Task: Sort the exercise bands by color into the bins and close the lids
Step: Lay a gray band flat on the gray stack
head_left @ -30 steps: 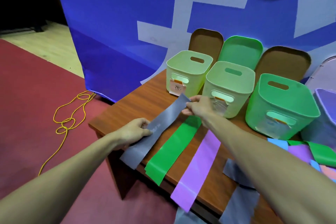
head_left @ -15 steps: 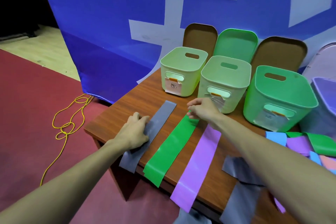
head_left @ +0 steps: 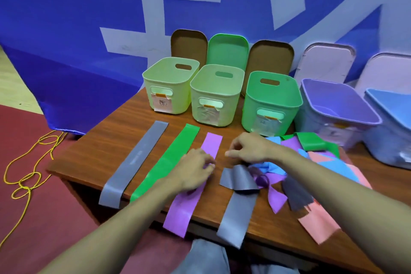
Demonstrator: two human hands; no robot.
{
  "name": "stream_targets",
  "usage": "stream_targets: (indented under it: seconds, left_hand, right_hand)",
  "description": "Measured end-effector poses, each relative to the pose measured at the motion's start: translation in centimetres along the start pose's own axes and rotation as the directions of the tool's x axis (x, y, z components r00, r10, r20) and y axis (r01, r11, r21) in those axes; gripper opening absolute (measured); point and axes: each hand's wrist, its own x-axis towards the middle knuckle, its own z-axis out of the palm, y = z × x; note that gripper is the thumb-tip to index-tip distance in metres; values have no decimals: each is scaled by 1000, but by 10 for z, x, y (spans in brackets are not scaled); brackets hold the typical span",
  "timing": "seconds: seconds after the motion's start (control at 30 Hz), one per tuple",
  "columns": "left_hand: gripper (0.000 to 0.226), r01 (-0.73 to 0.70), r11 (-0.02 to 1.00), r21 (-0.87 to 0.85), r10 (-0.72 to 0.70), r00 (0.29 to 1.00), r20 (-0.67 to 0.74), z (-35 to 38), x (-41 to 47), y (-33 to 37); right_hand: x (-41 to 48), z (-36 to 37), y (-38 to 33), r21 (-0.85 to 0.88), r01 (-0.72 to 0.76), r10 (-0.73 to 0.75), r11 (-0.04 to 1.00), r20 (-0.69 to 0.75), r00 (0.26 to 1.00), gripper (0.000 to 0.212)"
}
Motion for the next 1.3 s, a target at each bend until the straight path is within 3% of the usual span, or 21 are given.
stream_targets:
  seconds: [0.13,0.23,0.33,0.4,0.47,0.57,0.63,0.73,0.8,0.87,0.93,1.03,1.1,1.23,1.3]
  left_hand:
    - [32,78,970,232,-90,995,43,13,4,22]
    - [18,118,972,204,-127,991,30,16,9,32]
    - [10,140,989,53,-143,989,43,18,10,37]
    - [12,142,973,-181,-134,989,55,14,11,41]
    - [16,131,905,-405,-124,991,45,0,11,45]
    - [21,31,807,-589,-69,997,-41,-29,14,53]
    - [20,-7,731,-682,-58,996,-73,-47,16,59]
    - [18,-56,632,-773,-91,985,-146,-68,20,66]
    - [18,-82,504,-860,-138,975,-174,-74,21,69]
    - [26,-69,362,-930,-162,977,-136,-75,21,72]
    - [38,-18,285,-958,-115,992,-53,-70,19,73]
    - [67,83,251,-965,-16,997,81,-58,11,71]
    - [74,112,221,-969,41,991,124,-54,4,71]
    - [65,148,187,-971,101,980,169,-51,-5,66]
    - [48,164,295,-941,52,981,187,-50,-9,60]
  right_hand:
    - [-23,2,10,63,6,-8,998,42,999,30]
    - [-35,1,14,56,28,-30,998,26,999,17]
    - [-43,-2,17,31,49,-50,998,13,999,18]
    - [-46,0,19,58,54,-53,997,-20,998,19]
    - [-46,0,20,112,62,-53,992,-81,995,23]
    - [-46,-5,18,270,86,-50,959,-138,989,20]
    - [-48,-14,13,406,111,-36,907,-187,982,21]
    - [-52,-31,1,642,157,30,750,-271,962,19]
    - [-55,-45,-7,735,172,75,656,-291,954,16]
    - [-59,-59,-15,771,196,110,606,-325,939,15]
    - [-60,-69,-22,803,238,139,546,-367,920,15]
    - [-59,-79,-29,840,288,193,461,-411,891,17]
    - [-59,-82,-34,854,308,222,419,-425,877,18]
    - [-56,-86,-38,893,340,271,294,-419,867,19]
    - [-53,-88,-40,911,352,296,213,-403,866,16]
